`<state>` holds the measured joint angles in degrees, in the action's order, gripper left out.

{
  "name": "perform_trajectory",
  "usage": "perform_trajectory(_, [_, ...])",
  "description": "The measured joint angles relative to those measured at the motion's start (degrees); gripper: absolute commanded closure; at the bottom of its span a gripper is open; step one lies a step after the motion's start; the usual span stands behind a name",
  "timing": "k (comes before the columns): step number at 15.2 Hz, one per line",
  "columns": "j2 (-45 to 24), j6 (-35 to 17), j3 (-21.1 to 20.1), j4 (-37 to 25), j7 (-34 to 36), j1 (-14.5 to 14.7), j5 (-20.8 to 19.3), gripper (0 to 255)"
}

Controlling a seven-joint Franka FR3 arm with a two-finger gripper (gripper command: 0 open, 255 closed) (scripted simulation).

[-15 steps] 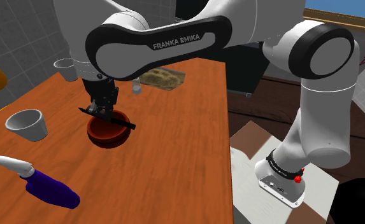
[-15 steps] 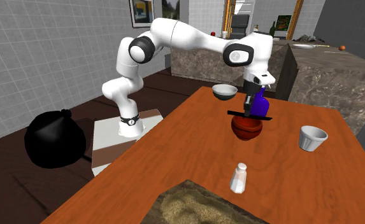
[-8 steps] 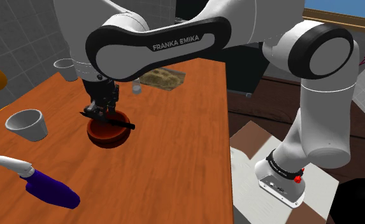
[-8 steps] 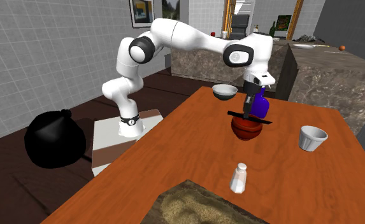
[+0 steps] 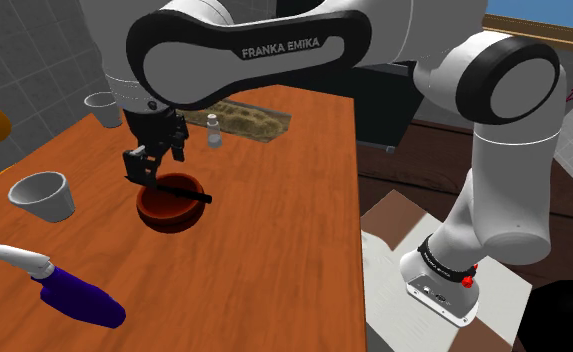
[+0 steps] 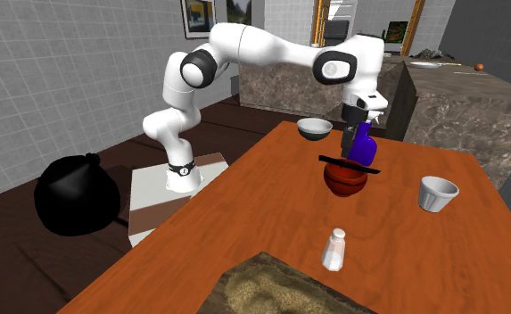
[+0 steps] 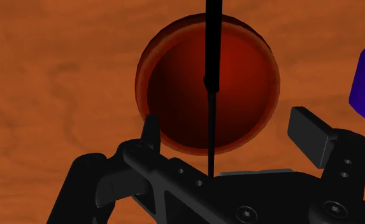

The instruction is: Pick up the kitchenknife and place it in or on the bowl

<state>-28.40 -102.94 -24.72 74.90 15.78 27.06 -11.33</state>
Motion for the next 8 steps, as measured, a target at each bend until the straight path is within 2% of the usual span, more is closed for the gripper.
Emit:
perform_trajectory(3, [0.00,2.96,-0.06,-3.00,-0.26,0.28,0.09,0])
perform_trajectory(8, [-0.08,3.41,-0.05,-3.48,-0.32,0.31,0.08,0])
